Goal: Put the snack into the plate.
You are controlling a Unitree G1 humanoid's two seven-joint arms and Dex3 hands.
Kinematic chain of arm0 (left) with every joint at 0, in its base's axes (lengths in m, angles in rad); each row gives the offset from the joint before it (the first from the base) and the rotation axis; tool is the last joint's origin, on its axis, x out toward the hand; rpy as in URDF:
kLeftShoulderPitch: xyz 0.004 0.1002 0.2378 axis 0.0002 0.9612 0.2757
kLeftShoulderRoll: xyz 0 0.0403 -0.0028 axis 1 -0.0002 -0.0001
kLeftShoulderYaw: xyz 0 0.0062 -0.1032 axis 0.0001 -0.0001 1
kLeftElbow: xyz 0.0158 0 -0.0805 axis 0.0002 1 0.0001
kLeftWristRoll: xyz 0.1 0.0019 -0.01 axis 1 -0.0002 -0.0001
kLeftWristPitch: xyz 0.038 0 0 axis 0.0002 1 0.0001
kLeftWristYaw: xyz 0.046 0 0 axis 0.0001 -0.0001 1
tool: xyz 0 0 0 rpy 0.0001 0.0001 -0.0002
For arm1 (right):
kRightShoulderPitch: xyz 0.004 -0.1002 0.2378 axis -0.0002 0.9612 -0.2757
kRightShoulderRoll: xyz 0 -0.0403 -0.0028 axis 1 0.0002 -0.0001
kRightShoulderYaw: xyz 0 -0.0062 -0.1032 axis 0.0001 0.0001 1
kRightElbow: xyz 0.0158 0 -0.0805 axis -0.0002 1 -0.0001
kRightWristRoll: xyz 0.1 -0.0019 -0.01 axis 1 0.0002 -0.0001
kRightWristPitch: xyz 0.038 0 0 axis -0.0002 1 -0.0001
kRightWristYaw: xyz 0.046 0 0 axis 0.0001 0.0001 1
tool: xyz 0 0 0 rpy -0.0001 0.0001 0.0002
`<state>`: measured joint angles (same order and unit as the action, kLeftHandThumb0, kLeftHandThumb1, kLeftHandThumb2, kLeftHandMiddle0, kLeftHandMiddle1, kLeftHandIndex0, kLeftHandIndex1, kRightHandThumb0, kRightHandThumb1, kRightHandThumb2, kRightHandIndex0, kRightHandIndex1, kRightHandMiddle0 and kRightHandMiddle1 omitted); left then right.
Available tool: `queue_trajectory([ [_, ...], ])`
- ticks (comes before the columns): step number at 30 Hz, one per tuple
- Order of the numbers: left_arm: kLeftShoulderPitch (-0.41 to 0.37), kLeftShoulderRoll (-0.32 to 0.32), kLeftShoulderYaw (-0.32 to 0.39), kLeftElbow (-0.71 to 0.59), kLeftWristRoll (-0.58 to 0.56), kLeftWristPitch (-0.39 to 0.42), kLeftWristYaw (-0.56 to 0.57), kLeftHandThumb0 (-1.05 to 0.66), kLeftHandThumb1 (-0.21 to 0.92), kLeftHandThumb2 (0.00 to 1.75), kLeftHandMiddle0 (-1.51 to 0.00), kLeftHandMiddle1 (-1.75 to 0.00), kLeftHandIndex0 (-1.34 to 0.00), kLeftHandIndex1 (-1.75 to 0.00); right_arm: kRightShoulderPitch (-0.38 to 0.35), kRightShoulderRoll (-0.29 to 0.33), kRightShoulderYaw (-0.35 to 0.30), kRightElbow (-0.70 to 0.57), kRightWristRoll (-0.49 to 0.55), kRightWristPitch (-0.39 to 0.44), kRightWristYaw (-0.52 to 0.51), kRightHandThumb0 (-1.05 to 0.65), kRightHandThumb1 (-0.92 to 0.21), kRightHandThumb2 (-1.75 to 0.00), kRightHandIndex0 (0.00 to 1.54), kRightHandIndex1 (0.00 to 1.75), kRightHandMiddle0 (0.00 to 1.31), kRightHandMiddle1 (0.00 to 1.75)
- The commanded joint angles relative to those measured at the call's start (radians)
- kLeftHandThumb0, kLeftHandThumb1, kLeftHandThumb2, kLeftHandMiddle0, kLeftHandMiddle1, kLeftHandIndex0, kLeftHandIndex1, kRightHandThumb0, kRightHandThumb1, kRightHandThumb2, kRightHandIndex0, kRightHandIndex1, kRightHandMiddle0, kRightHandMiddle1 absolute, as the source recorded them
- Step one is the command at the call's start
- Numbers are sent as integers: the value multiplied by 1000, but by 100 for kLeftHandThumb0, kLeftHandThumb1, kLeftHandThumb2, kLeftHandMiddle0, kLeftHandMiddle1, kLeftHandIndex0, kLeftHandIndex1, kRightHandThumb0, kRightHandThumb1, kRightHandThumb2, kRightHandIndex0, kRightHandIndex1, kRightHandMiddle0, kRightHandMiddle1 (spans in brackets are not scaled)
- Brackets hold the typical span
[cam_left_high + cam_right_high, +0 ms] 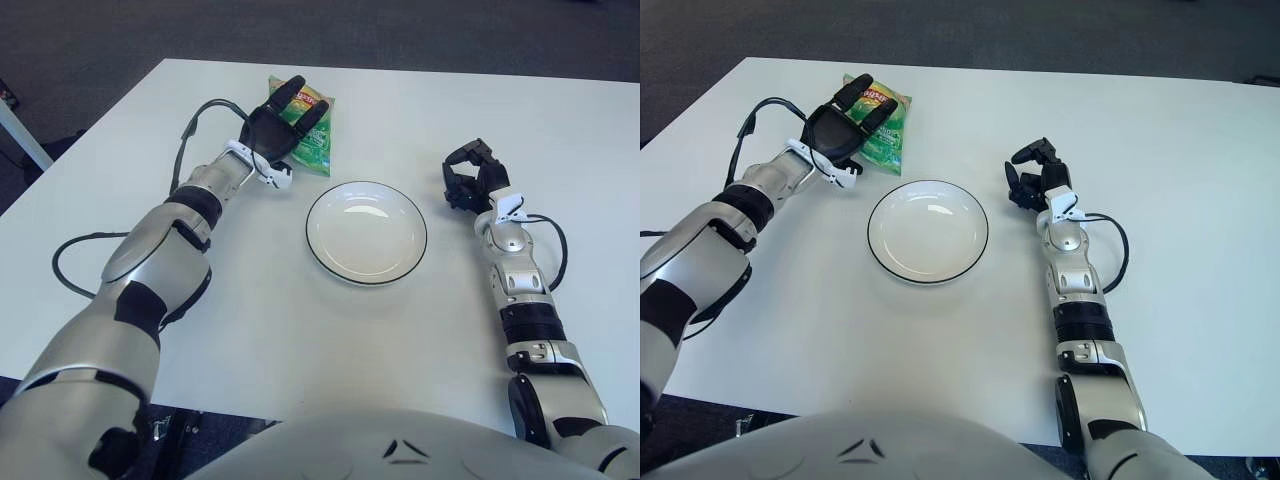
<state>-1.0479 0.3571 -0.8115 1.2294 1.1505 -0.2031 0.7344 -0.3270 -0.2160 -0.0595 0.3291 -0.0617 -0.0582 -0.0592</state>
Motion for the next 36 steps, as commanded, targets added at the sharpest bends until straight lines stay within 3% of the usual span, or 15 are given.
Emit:
queue_trajectory([
  [1, 13, -6, -14, 23, -1, 29, 24, -66, 68, 60, 0, 0, -1, -1, 80, 13, 22, 36, -17, 56, 17, -37, -71, -82, 121, 175, 31, 175],
  [4, 18, -9, -17, 27, -8, 26, 36, -62, 73, 63, 0, 0, -2, -2, 84, 11, 25, 28, -19, 59, 21, -37, -71, -82, 121, 175, 31, 175],
  [11, 26, -10, -26, 32, -10, 30, 71, -55, 80, 74, 0, 0, 0, -22, 87, 5, 29, 18, -23, 70, 23, -37, -71, -82, 121, 175, 31, 175],
  [20, 33, -17, -24, 31, -14, 79, 100, -53, 91, 73, -2, -1, 0, -31, 86, -6, 36, 23, -29, 62, 26, -37, -71, -82, 120, 175, 32, 175],
  [25, 27, -23, -24, 56, -19, 95, 70, -44, 86, 81, 0, 0, 0, -29, 86, -11, 42, 21, -38, 66, 25, -37, -70, -83, 121, 175, 32, 175],
  [36, 25, -27, -38, 96, -17, 100, 2, -47, 66, 81, 0, 0, 0, -23, 101, -9, 42, -7, -37, 75, 31, -37, -70, -84, 121, 175, 32, 175],
])
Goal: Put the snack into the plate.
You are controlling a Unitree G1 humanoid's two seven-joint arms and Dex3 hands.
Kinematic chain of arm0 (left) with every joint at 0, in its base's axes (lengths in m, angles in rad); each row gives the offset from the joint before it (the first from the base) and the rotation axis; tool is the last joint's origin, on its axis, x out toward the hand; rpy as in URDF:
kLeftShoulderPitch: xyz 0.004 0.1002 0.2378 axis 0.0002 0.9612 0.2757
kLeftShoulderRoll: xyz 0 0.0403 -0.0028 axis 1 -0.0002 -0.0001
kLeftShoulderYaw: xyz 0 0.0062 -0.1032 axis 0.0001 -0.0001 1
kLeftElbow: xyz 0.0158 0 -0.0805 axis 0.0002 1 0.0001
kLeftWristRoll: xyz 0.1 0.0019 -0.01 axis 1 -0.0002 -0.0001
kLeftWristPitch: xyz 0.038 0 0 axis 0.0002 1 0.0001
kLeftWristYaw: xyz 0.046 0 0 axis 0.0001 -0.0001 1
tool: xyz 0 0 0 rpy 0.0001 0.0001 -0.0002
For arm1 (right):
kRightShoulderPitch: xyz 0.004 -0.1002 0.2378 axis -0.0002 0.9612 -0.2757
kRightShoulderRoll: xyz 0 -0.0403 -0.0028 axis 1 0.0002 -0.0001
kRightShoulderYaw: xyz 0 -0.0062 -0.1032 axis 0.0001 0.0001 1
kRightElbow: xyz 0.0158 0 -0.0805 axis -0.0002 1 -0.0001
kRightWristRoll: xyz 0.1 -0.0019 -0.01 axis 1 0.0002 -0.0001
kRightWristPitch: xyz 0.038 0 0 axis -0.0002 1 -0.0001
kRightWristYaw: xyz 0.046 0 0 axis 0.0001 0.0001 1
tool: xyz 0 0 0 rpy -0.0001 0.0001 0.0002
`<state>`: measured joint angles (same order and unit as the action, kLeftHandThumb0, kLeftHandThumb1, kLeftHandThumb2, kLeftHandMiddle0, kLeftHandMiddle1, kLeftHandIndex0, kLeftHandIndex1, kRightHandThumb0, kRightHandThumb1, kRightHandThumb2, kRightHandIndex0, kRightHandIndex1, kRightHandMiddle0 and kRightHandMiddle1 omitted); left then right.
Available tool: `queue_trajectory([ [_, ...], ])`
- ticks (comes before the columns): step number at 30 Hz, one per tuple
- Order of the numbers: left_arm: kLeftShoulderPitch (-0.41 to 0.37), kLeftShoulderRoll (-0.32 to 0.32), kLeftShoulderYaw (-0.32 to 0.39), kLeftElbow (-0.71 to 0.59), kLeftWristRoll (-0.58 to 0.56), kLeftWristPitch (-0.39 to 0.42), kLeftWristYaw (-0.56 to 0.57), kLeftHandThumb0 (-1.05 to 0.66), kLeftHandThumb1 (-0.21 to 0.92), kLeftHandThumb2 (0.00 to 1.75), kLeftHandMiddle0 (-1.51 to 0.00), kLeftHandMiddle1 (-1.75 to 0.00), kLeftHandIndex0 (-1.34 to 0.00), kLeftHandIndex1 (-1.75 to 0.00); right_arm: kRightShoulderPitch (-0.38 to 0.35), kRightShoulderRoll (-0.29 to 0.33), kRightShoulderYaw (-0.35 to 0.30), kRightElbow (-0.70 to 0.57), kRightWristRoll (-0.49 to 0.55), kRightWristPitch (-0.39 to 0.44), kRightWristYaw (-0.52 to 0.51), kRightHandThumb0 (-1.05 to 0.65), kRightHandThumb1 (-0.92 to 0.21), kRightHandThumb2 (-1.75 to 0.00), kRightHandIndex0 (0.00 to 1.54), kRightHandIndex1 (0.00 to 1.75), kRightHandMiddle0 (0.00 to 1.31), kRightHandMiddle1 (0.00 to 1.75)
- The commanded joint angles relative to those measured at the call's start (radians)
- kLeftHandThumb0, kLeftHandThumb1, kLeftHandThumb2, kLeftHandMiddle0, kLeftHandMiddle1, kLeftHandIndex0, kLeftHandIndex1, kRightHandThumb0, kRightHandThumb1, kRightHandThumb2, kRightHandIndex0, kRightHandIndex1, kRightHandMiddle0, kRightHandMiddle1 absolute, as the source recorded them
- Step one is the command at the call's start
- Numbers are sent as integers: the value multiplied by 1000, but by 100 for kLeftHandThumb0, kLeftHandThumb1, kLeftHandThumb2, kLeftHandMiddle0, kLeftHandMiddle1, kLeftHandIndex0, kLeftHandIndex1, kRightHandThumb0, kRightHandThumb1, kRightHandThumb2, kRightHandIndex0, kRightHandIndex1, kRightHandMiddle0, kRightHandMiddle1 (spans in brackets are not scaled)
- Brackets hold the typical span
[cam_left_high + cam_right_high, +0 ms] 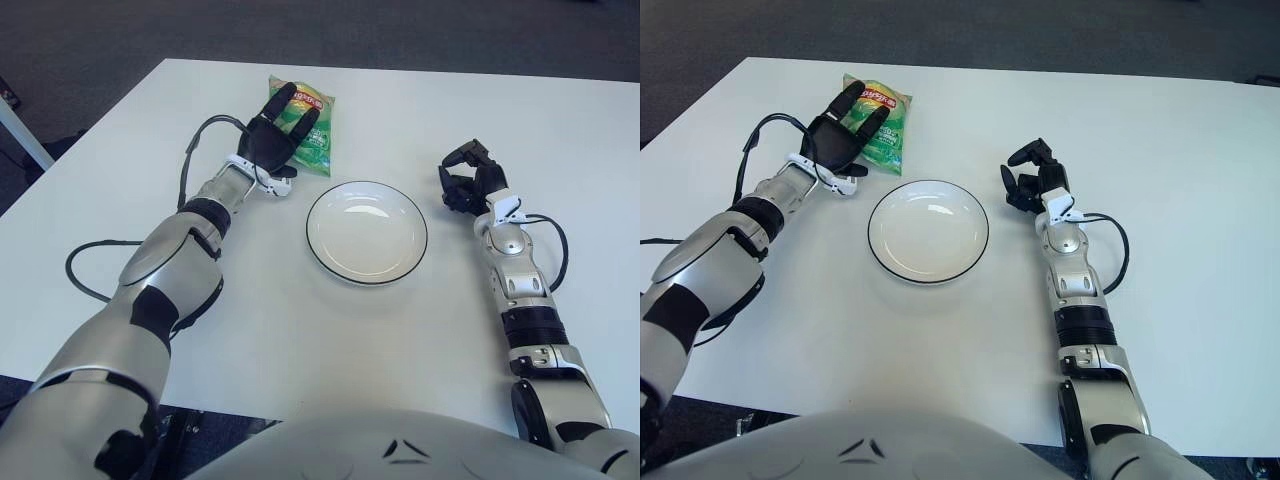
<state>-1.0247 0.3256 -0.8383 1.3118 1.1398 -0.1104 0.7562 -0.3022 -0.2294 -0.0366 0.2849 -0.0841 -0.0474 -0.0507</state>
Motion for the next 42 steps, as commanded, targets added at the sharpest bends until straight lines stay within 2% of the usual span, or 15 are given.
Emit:
queue_trajectory([
  [1, 1, 4, -13, 15, -5, 8, -26, -48, 66, 81, 0, 0, 0, -23, 77, 6, 19, 35, -16, 65, 22, -37, -70, -84, 121, 175, 32, 175],
  [7, -3, 4, -25, 23, -4, 21, -66, -55, 60, 78, 0, 0, 0, -25, 84, 11, 18, 23, -21, 69, 18, -38, -69, -84, 122, 175, 33, 175],
  [14, -7, 2, -36, 38, -7, 43, -108, -50, 52, 85, -3, -1, 0, -42, 91, 14, 19, 9, -21, 73, 20, -38, -69, -85, 122, 175, 33, 175],
  [25, -8, -1, -31, 48, -37, 53, -176, -46, 55, 91, -13, -7, 0, -63, 100, 13, 30, -26, -22, 115, 34, -37, -70, -83, 122, 175, 32, 175],
  [26, -8, -1, -30, 48, -41, 52, -178, -45, 56, 91, -18, -12, 0, -67, 101, 13, 30, -28, -21, 117, 37, -37, -71, -82, 122, 175, 31, 175],
  [28, -7, 0, -28, 48, -47, 48, -179, -44, 56, 92, -16, -35, 0, -74, 102, 14, 31, -31, -19, 119, 40, -37, -71, -81, 121, 175, 31, 175],
  [30, -7, 0, -28, 47, -49, 44, -169, -42, 54, 96, -13, -79, 0, -84, 103, 15, 31, -36, -19, 121, 40, -37, -72, -81, 121, 175, 31, 175],
  [33, -4, 2, -34, 44, -51, 32, -140, -36, 49, 103, -14, -117, 0, -99, 105, 18, 34, -42, -21, 128, 39, -37, -72, -80, 121, 175, 31, 175],
  [34, -3, 3, -35, 44, -52, 29, -134, -32, 46, 108, -16, -139, 0, -111, 105, 19, 35, -43, -21, 131, 38, -37, -72, -80, 121, 175, 31, 175],
  [35, -2, 6, -36, 40, -52, 19, -115, -32, 45, 110, -17, -144, 0, -114, 105, 18, 38, -45, -25, 132, 38, -37, -72, -80, 121, 175, 31, 175],
  [38, 0, 12, -36, 36, -55, -3, -75, -11, 46, 110, -42, -155, -21, -155, 105, 13, 45, -47, -33, 132, 37, -37, -72, -80, 120, 175, 31, 175],
  [42, 6, 16, -28, 40, -68, -25, -43, -3, 38, 116, -60, -149, -38, -169, 106, 8, 52, -50, -41, 131, 37, -37, -72, -80, 120, 175, 31, 175],
])
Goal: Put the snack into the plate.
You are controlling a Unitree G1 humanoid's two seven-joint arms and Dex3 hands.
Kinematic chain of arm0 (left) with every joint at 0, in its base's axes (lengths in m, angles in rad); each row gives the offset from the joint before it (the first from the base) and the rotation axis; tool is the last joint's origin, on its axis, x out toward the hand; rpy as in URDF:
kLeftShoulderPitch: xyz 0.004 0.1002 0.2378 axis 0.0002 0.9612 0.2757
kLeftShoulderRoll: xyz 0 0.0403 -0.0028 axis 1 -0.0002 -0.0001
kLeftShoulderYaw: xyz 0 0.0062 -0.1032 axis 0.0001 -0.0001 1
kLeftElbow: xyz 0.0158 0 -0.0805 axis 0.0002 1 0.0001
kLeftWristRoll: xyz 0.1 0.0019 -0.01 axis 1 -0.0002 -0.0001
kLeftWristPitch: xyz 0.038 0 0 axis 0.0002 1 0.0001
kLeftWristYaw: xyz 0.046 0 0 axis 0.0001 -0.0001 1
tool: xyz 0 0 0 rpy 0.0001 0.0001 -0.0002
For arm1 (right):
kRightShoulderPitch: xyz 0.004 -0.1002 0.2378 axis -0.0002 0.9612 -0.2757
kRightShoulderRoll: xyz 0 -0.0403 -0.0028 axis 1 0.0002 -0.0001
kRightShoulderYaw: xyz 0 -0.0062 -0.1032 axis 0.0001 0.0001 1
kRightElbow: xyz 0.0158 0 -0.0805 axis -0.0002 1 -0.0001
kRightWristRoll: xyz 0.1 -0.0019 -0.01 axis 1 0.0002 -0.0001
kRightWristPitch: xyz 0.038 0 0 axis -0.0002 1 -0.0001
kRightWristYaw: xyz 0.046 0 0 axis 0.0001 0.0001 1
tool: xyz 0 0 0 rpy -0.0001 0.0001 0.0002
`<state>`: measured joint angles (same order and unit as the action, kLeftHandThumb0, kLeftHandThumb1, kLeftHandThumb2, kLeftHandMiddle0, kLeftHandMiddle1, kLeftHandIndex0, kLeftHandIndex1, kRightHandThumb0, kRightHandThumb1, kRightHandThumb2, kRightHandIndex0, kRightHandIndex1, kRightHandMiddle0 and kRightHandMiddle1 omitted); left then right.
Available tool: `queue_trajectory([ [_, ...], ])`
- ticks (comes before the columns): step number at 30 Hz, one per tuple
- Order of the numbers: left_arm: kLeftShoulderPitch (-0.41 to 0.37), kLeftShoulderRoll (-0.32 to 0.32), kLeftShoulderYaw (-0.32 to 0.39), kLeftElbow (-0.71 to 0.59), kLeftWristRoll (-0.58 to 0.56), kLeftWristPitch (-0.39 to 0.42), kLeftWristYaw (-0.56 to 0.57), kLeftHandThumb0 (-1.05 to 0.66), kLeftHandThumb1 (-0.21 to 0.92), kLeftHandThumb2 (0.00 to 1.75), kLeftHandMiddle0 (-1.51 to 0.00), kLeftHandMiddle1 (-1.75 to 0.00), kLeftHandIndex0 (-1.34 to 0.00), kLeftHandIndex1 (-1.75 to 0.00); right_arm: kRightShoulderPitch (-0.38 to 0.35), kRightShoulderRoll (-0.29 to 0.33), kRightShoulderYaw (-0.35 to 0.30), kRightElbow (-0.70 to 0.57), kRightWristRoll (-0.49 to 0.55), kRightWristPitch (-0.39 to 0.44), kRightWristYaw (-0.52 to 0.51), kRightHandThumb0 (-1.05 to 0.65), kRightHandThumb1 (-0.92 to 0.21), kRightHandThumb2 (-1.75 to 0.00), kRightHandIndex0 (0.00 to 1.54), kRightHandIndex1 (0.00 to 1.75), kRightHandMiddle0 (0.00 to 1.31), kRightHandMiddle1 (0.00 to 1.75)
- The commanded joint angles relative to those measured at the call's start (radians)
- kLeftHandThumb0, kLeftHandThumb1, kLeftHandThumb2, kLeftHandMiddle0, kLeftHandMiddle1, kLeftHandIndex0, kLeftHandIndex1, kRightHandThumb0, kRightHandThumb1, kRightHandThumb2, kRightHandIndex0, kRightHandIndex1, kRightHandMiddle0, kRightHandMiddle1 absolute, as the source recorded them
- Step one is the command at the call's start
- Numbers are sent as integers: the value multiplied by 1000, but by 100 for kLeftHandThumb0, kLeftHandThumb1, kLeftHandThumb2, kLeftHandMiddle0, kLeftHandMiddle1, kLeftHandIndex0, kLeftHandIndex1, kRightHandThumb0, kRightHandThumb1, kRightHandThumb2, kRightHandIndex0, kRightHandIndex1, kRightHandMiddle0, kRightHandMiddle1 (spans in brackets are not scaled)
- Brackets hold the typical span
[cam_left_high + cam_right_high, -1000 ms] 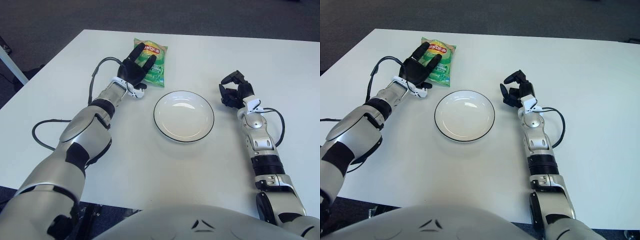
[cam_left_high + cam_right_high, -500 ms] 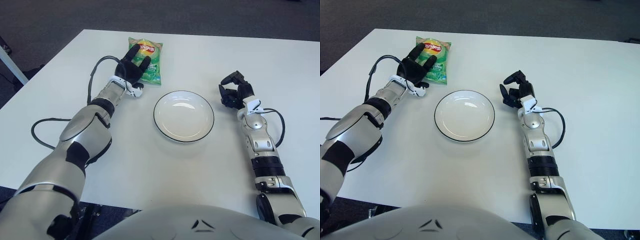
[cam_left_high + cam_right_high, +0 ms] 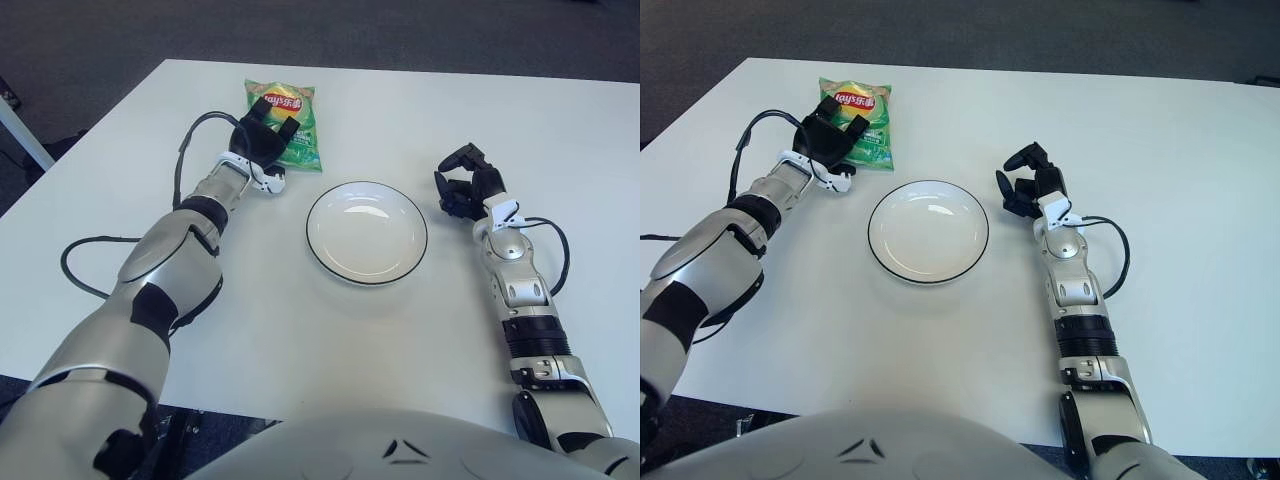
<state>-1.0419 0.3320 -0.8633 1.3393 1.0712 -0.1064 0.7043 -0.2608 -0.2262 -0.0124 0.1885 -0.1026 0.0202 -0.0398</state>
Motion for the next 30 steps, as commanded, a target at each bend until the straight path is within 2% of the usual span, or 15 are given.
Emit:
queue_trajectory([
  [1, 26, 10, -1, 15, -4, -32, 13, -2, 35, 119, -64, -146, -43, -171, 65, 4, 29, 46, -23, 63, 27, -37, -72, -80, 120, 175, 31, 175],
  [5, 33, 11, 20, 18, -33, -60, 13, 0, 25, 129, -73, -142, -53, -174, 65, 3, 30, 42, -24, 67, 30, -37, -72, -81, 120, 175, 31, 175],
  [8, 37, 12, 31, 18, -50, -76, 7, 0, 21, 133, -76, -141, -57, -174, 66, -1, 35, 38, -31, 71, 29, -37, -71, -81, 120, 175, 31, 175],
  [15, 44, 19, 40, 16, -66, -95, 8, 0, 18, 136, -78, -141, -59, -175, 65, -5, 40, 33, -31, 80, 33, -37, -71, -82, 120, 175, 31, 175],
  [21, 40, 29, 42, 14, -78, -100, -36, 0, 18, 137, -79, -141, -58, -175, 63, -6, 45, 33, -36, 85, 28, -37, -70, -83, 120, 175, 32, 175],
  [28, 32, 64, 51, 7, -82, -117, -40, 0, 17, 136, -85, -135, -57, -175, 61, -10, 54, 34, -42, 88, 25, -38, -69, -84, 120, 175, 32, 175],
  [30, 32, 73, 53, 5, -82, -122, -27, 0, 18, 136, -83, -139, -54, -175, 59, -11, 56, 36, -44, 90, 25, -38, -69, -84, 120, 175, 33, 175],
])
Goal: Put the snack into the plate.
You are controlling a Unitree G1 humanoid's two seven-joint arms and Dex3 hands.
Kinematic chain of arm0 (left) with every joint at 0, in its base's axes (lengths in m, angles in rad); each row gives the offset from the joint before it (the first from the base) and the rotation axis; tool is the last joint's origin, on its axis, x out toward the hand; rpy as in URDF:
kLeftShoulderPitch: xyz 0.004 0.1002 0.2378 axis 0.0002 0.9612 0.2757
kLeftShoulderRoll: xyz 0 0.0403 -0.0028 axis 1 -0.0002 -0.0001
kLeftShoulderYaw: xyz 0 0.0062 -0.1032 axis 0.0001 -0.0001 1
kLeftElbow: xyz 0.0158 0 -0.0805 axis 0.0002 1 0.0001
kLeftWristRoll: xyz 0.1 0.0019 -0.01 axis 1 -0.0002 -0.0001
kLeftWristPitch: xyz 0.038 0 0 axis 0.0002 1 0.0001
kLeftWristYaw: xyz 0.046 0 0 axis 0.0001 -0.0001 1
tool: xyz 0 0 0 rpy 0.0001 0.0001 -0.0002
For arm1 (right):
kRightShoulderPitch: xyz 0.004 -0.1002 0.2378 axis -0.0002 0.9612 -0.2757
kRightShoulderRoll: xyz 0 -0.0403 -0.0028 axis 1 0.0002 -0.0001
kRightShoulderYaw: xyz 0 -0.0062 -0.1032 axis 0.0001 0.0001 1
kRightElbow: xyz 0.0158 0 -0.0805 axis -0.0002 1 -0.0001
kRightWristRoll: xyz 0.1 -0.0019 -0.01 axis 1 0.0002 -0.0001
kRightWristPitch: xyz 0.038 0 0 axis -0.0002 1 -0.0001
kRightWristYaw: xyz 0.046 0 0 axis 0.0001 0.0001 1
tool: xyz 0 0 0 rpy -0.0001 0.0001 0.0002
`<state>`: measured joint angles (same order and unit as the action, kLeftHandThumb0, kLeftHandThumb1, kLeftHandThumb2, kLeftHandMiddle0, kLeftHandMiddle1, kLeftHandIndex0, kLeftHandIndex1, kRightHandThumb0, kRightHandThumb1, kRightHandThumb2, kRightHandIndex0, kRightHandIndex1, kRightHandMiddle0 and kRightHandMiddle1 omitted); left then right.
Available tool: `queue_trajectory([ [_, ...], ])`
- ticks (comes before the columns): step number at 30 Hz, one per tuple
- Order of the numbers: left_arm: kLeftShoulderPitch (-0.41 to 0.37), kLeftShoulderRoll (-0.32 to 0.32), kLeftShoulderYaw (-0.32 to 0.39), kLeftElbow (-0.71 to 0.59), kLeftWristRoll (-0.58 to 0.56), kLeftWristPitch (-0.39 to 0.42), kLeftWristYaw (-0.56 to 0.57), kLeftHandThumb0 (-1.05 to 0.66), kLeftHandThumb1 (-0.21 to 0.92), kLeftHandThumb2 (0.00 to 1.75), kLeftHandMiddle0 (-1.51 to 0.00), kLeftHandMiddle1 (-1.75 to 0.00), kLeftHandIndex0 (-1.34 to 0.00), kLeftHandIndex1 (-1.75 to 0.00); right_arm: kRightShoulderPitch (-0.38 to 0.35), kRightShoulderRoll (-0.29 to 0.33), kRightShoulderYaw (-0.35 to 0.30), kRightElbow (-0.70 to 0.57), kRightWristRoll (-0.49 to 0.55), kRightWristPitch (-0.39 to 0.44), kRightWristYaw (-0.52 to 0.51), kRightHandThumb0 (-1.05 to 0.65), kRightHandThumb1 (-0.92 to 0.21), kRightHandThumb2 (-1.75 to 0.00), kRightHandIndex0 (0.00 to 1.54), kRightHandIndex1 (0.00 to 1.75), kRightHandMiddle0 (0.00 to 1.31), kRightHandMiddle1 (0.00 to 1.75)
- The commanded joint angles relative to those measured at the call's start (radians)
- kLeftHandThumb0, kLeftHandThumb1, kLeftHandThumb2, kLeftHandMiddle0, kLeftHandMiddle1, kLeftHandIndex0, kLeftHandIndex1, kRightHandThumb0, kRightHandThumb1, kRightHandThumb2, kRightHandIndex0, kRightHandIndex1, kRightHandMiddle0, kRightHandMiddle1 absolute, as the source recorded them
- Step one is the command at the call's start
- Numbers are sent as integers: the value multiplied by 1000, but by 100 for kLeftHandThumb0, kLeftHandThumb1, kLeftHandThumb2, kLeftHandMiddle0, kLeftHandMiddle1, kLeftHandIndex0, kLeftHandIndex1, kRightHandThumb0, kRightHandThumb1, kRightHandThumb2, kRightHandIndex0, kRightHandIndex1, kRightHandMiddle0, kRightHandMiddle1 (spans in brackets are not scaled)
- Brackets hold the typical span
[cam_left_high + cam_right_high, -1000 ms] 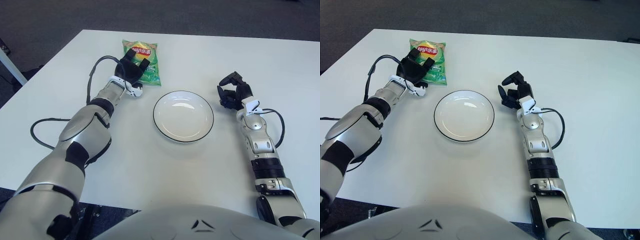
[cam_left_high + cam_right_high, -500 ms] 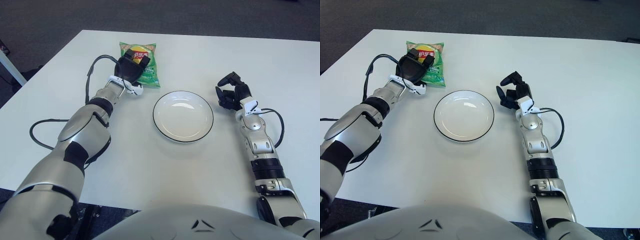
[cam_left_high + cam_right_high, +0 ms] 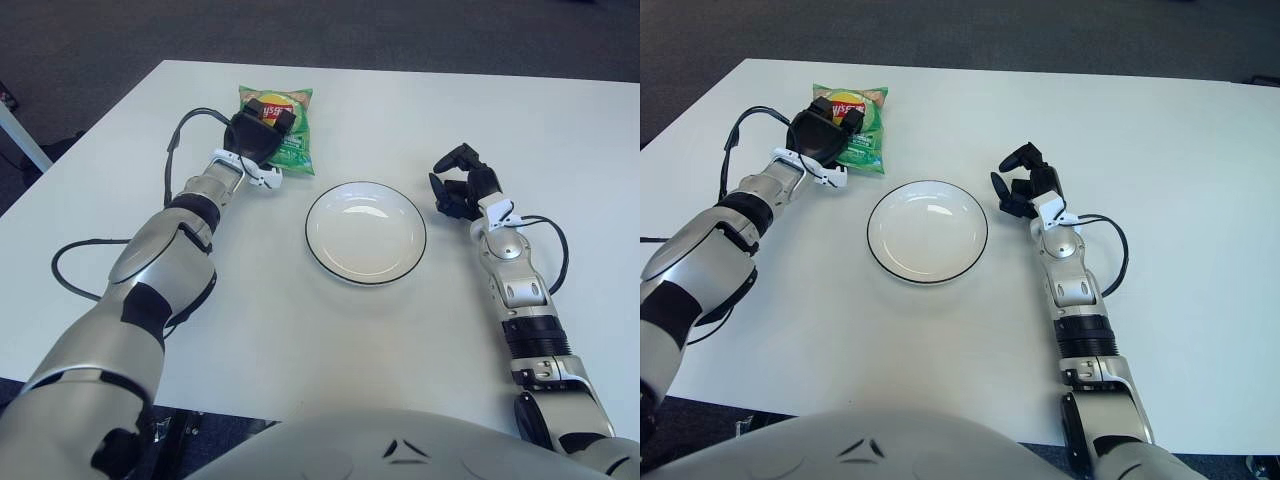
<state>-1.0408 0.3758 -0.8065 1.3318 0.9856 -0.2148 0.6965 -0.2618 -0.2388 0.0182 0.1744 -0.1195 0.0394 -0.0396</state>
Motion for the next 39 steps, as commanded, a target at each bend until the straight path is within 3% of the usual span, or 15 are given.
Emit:
queue_trajectory([
  [1, 30, 37, -3, 10, 4, -20, -2, 0, 19, 136, -82, -140, -53, -175, 58, 2, 25, 52, -27, 73, 26, -38, -69, -84, 120, 175, 33, 175],
  [7, 25, 77, 10, -9, -2, -59, 66, 0, 19, 141, -78, -154, -50, -175, 51, 5, 23, 62, -26, 72, 27, -38, -69, -84, 120, 175, 33, 175],
  [14, 18, 163, 85, -81, -54, -152, 141, 0, 16, 146, -78, -161, -50, -175, 39, 6, 24, 86, -33, 65, 18, -37, -70, -84, 120, 175, 32, 175],
  [33, 126, 277, 286, -369, -147, -324, 265, 0, 11, 154, -78, -170, -53, -175, 4, -8, 29, 168, -45, 6, 15, -37, -70, -83, 120, 175, 32, 175],
  [39, 180, 298, 327, -487, -112, -331, 342, 0, 7, 159, -81, -170, -56, -175, -3, -11, 33, 187, -58, -8, 4, -37, -70, -83, 120, 175, 32, 175],
])
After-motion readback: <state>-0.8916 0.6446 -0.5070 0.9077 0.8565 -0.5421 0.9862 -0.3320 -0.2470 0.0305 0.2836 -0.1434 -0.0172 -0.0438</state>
